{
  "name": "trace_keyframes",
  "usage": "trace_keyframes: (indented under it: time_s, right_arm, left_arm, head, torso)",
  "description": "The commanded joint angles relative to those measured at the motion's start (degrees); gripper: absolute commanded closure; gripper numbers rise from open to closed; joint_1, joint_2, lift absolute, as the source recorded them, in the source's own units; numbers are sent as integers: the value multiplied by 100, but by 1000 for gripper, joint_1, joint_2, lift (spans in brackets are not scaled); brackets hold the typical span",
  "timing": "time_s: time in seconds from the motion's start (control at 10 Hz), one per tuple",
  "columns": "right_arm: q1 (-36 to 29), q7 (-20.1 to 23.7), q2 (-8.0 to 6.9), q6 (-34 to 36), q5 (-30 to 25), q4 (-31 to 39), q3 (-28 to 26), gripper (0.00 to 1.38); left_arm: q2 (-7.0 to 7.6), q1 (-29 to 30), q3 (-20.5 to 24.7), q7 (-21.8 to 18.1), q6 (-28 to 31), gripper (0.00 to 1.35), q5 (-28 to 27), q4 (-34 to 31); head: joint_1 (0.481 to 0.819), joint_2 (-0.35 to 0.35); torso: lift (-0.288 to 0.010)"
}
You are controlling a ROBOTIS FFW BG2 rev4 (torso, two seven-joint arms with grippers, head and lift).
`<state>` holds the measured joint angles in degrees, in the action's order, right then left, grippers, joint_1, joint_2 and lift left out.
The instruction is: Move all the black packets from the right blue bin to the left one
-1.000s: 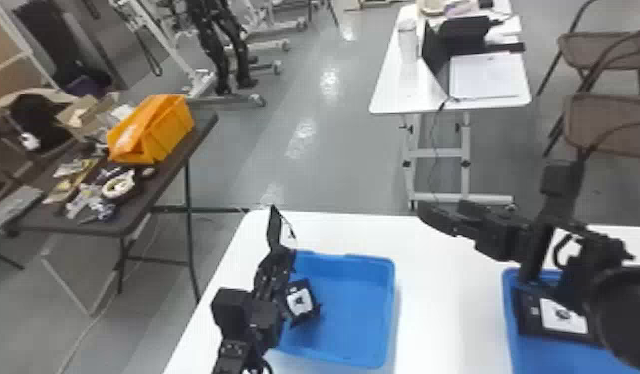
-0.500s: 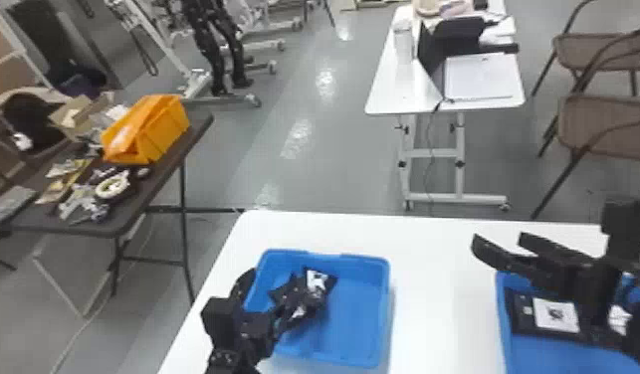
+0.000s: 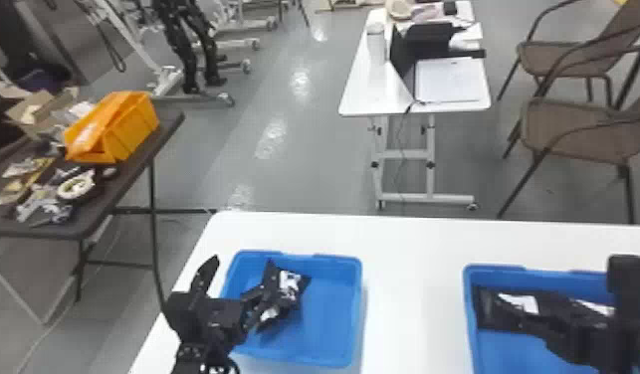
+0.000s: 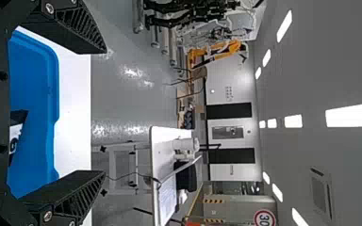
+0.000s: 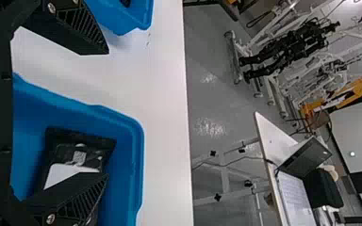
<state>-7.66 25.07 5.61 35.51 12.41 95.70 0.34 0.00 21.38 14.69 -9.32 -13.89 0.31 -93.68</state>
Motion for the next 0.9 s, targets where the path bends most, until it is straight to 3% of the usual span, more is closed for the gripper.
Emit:
trace_keyframes:
  time_s: [0.0, 0.1, 0.5, 0.8]
  right_arm:
    - [-95, 15, 107, -62, -177, -165, -113, 94]
    - [-95, 15, 133, -282, -186, -385, -104, 94]
    - [212, -11, -34, -633, -511, -1220, -95, 93]
    - [537, -459, -166, -1108, -643, -1897, -78, 91]
  left_arm:
    - [-15, -28, -37, -8, -62, 114, 31, -1]
    - [-15, -37, -54, -34, -62, 113, 22, -1]
    - [-15, -37, -63, -149, -62, 111, -4, -1]
    - [-15, -55, -89, -201, -62, 113, -4, 8]
  head:
    - [695, 243]
    - [695, 221]
    - [695, 192]
    - [695, 177]
  torso:
    - [0]
    - [0]
    - [0]
    - [0]
